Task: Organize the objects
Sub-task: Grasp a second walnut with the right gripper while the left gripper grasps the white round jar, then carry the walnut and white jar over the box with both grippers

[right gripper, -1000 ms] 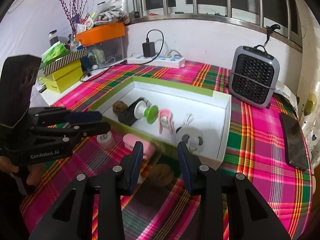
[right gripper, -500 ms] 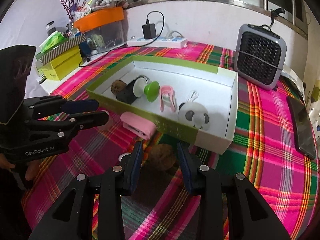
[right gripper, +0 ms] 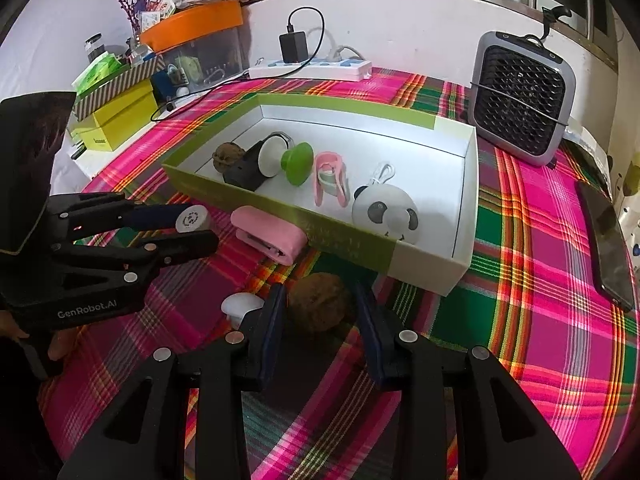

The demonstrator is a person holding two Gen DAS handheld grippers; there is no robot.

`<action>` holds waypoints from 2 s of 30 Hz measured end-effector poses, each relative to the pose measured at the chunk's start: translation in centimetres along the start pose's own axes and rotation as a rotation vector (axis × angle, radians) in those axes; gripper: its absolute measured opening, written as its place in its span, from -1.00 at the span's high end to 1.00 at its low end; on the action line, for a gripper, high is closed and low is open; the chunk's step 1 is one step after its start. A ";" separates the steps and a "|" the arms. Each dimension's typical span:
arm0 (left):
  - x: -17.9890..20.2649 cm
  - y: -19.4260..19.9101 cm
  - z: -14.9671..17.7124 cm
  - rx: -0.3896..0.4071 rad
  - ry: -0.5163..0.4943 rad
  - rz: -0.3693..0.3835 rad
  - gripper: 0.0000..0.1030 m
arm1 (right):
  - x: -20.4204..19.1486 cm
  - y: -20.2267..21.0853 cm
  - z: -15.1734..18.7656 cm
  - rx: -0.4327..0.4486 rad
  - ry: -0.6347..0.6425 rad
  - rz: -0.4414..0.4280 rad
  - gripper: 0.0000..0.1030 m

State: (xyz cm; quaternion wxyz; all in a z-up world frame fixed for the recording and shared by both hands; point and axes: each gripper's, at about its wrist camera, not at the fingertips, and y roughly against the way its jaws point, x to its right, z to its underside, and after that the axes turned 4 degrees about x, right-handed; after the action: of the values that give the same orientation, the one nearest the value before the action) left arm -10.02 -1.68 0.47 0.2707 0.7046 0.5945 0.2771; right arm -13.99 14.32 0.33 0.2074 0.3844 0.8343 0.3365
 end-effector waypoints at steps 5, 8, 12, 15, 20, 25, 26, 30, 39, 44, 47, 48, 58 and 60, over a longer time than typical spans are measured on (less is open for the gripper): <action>0.0 0.1 0.0 0.001 -0.002 0.008 0.33 | 0.1 0.0 0.0 0.002 0.001 0.000 0.37; 0.1 0.1 0.0 0.003 -0.007 0.011 0.45 | -0.1 0.0 0.0 0.002 0.007 0.004 0.37; 0.1 0.2 0.0 0.006 -0.009 0.011 0.50 | -0.3 0.2 0.0 0.010 0.014 -0.001 0.37; 0.3 0.3 0.0 0.012 -0.015 0.013 0.50 | -0.3 0.4 -0.1 0.020 0.013 -0.005 0.38; 0.4 0.6 -0.1 0.026 -0.021 0.022 0.50 | -0.5 0.6 -0.2 0.032 0.016 -0.015 0.37; 0.5 1.0 -0.2 0.048 -0.021 0.036 0.50 | -0.7 1.2 -0.3 0.064 0.020 -0.032 0.38; 0.5 1.2 -0.3 0.054 -0.021 0.039 0.50 | -0.7 1.3 -0.4 0.070 0.021 -0.034 0.37; 0.6 1.6 -0.4 0.078 -0.020 0.056 0.50 | -0.8 1.5 -0.4 0.086 0.021 -0.039 0.38; 0.7 2.5 -0.6 0.118 -0.014 0.082 0.50 | -1.0 1.9 -0.6 0.120 0.019 -0.056 0.37; 0.7 2.7 -0.7 0.133 -0.009 0.089 0.50 | -0.9 2.2 -0.6 0.138 0.013 -0.056 0.37; 0.6 2.9 -0.8 0.144 -0.005 0.094 0.50 | -1.0 2.5 -0.7 0.155 0.012 -0.056 0.37; 0.6 2.9 -0.8 0.147 -0.003 0.095 0.50 | -1.0 2.6 -0.7 0.160 0.012 -0.057 0.37; 0.7 3.2 -0.9 0.163 0.003 0.116 0.50 | -0.9 2.8 -0.7 0.174 0.004 -0.055 0.37; 0.7 3.1 -0.8 0.158 0.000 0.115 0.50 | -0.9 2.7 -0.7 0.173 0.005 -0.056 0.37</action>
State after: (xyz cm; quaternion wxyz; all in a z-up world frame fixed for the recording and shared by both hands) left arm -8.40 -1.36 3.28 0.1979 0.7568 0.5730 0.2443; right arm -12.51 14.66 2.89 0.1806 0.3766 0.8712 0.2580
